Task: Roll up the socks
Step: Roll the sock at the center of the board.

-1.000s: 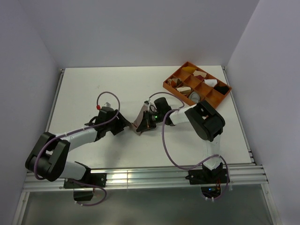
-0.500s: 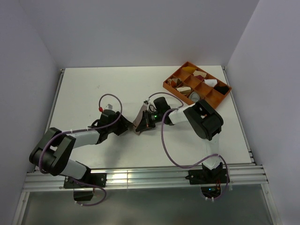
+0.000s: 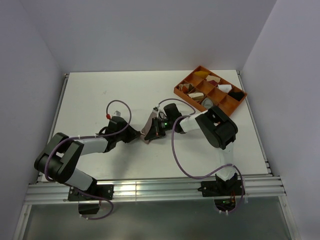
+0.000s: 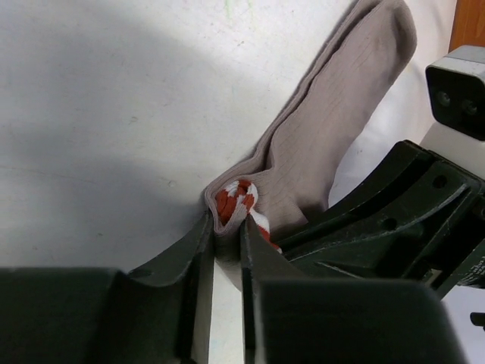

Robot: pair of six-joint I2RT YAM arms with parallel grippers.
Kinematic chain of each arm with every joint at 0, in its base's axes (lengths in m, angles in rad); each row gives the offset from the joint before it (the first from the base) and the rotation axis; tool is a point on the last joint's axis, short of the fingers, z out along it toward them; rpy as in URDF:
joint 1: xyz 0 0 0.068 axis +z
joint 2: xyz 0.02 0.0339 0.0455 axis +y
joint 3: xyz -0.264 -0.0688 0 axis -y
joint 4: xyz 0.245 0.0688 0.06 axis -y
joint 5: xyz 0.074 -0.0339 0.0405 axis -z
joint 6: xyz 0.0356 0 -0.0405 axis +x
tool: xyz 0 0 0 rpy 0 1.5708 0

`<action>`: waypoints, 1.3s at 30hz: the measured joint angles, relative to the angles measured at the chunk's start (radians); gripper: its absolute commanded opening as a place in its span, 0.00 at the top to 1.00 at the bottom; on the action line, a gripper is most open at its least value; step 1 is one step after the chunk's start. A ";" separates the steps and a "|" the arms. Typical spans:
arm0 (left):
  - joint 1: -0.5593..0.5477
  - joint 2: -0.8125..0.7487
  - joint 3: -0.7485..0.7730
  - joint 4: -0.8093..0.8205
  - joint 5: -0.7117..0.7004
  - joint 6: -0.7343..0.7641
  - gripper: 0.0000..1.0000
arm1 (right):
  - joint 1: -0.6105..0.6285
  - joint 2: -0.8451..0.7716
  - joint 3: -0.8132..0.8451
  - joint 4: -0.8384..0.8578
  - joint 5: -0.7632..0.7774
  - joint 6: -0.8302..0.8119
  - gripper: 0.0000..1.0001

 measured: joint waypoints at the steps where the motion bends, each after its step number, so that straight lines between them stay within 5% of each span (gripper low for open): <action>1: -0.001 0.000 0.007 -0.010 -0.001 0.004 0.88 | 0.000 -0.002 0.000 -0.001 0.004 -0.003 0.87; 5: -0.011 0.000 0.055 -0.082 -0.022 0.026 1.00 | 0.003 -0.042 -0.003 -0.034 0.065 -0.044 0.64; 12: -0.034 0.017 0.208 -0.312 -0.084 0.131 1.00 | 0.029 -0.213 -0.060 -0.106 0.282 -0.187 0.50; 22: -0.049 0.212 0.527 -0.652 -0.108 0.277 1.00 | 0.246 -0.446 -0.211 -0.004 0.715 -0.465 0.42; 39: -0.051 0.314 0.706 -0.884 -0.104 0.380 1.00 | 0.530 -0.264 -0.226 0.183 1.213 -0.820 0.42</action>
